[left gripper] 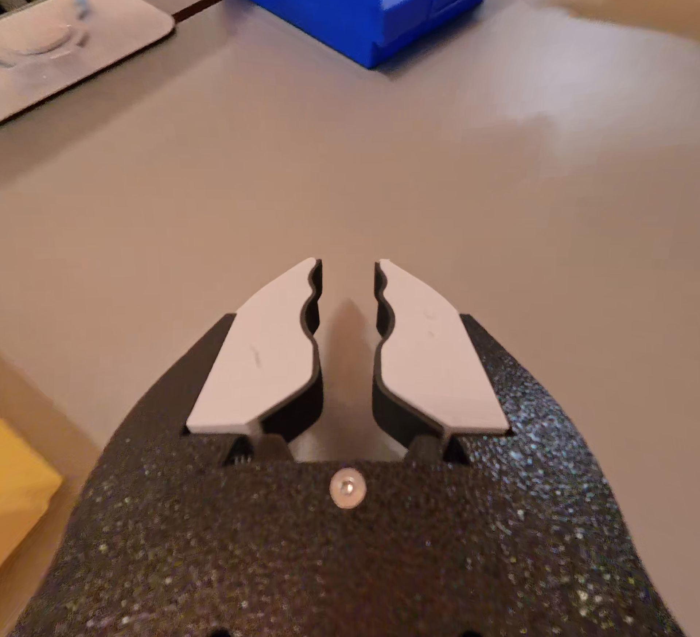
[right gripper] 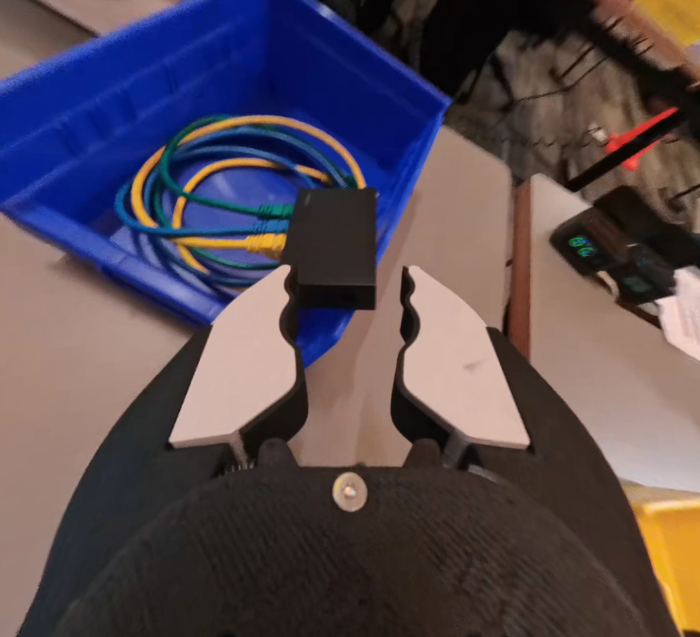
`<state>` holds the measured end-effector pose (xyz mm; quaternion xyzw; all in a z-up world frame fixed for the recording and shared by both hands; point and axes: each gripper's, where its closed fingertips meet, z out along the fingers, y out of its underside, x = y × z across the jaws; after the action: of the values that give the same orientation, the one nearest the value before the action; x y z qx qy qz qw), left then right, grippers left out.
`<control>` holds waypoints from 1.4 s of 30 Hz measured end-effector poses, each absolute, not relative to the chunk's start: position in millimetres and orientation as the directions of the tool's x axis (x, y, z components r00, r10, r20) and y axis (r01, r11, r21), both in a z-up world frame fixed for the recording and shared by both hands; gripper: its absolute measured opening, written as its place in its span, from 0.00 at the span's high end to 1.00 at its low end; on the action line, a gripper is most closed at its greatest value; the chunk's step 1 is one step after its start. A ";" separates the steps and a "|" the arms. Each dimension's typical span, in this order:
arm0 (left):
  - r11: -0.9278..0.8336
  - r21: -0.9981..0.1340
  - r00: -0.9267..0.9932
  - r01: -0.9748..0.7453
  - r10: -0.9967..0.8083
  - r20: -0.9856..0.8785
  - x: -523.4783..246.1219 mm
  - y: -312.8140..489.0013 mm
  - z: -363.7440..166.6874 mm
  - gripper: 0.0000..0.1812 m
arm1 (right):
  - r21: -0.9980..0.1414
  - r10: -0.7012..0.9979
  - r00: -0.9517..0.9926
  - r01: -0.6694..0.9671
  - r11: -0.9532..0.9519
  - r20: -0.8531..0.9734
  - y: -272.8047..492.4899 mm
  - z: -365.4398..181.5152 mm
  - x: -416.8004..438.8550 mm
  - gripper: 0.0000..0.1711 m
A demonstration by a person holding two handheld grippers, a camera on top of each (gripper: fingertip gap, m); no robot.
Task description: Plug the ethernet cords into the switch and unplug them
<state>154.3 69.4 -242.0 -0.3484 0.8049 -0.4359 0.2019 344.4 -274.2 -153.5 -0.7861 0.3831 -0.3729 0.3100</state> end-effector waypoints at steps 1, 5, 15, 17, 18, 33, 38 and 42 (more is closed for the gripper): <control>0.404 -0.836 -0.689 -0.371 -0.724 -0.044 155.0 61.9 -240.6 0.86 | -0.756 -0.826 0.459 -0.396 -0.521 0.329 -271.2 -161.6 343.3 0.69; 0.480 -0.815 -0.732 -0.326 -0.673 -0.104 152.5 42.2 -238.0 0.86 | -0.764 -0.836 0.473 -0.419 -0.492 0.279 -261.9 -169.5 350.0 0.68; 0.423 -0.843 -0.753 -0.333 -0.657 -0.032 154.3 12.3 -225.8 0.86 | -0.786 -0.847 0.458 -0.402 -0.469 0.271 -256.5 -177.3 392.2 0.92; 0.433 -0.837 -0.761 -0.335 -0.648 -0.031 155.6 6.0 -229.1 0.86 | -0.756 -0.815 0.490 -0.392 -0.524 0.311 -254.0 -180.6 394.6 0.92; 0.432 -0.835 -0.765 -0.341 -0.644 -0.021 156.8 1.5 -230.9 0.86 | -0.739 -0.789 0.507 -0.371 -0.562 0.346 -252.8 -181.4 395.3 0.92; 0.306 -0.866 -0.609 -0.396 -0.793 -0.002 280.6 -75.1 -196.0 0.66 | -0.935 -0.949 0.281 -0.274 -0.225 0.146 -276.1 -158.2 297.8 0.76; 0.283 -0.858 -0.554 -0.428 -0.833 0.002 317.9 -77.8 -203.5 0.65 | -0.882 -0.881 0.290 -0.181 -0.435 0.375 -269.4 -159.5 318.8 0.77; 0.232 -0.852 -0.549 -0.469 -0.833 0.075 324.6 -80.6 -211.1 0.65 | -0.863 -0.875 0.387 -0.291 -0.414 0.289 -256.7 -176.0 347.5 0.60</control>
<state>324.6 -80.6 -211.1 -0.4291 0.7580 -0.4470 0.2036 347.5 -256.7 -176.0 -0.7442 0.3917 -0.3911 0.3739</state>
